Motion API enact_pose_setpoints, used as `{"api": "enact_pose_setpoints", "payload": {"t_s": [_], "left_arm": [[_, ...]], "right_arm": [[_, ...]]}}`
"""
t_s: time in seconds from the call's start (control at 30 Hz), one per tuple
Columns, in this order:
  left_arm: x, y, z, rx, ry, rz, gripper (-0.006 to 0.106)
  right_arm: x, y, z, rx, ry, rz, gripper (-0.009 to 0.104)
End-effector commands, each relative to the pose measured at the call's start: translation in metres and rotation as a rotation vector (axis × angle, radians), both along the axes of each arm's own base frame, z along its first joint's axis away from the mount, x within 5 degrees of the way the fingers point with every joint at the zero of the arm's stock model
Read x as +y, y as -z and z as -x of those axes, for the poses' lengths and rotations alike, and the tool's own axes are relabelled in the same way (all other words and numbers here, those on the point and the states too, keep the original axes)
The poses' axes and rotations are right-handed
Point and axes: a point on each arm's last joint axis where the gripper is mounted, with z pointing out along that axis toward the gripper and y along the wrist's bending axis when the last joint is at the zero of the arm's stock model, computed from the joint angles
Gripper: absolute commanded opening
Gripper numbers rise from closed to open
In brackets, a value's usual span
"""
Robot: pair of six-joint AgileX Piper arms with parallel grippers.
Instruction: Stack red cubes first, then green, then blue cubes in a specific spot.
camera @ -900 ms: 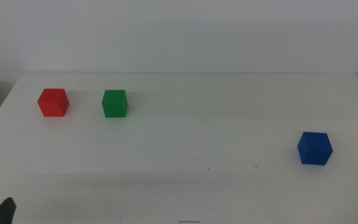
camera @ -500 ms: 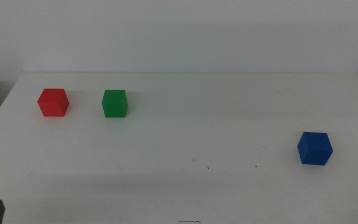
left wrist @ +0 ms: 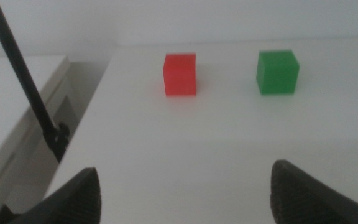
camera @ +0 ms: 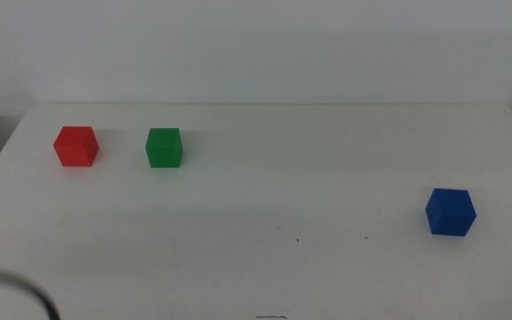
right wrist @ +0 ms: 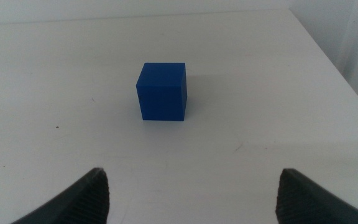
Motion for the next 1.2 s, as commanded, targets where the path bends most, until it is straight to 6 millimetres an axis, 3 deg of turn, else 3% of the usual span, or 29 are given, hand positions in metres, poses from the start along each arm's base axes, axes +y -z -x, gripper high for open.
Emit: {"api": "enact_pose_setpoints", "payload": {"t_s": [0.0, 0.27, 0.47, 0.87, 1.17], "left_arm": [[-0.001, -0.040, -0.016, -0.081, 0.006, 0.020, 0.093], [0.003, -0.105, -0.072, 0.124, -0.032, 0.034, 0.093], [0.005, -0.142, -0.103, 0.258, -0.059, 0.065, 0.093], [0.004, -0.167, -0.181, 0.519, -0.056, 0.094, 0.093], [0.023, -0.153, -0.252, 0.744, 0.003, 0.085, 0.093]], "right_arm": [[0.000, -0.008, 0.000, -0.069, -0.002, 0.031, 0.094], [0.000, -0.008, 0.000, -0.069, -0.002, 0.031, 0.094], [0.000, -0.008, 0.000, -0.069, -0.002, 0.031, 0.094], [0.000, -0.008, 0.000, -0.069, -0.002, 0.031, 0.094], [0.000, -0.008, 0.000, -0.069, -0.002, 0.031, 0.094]]}}
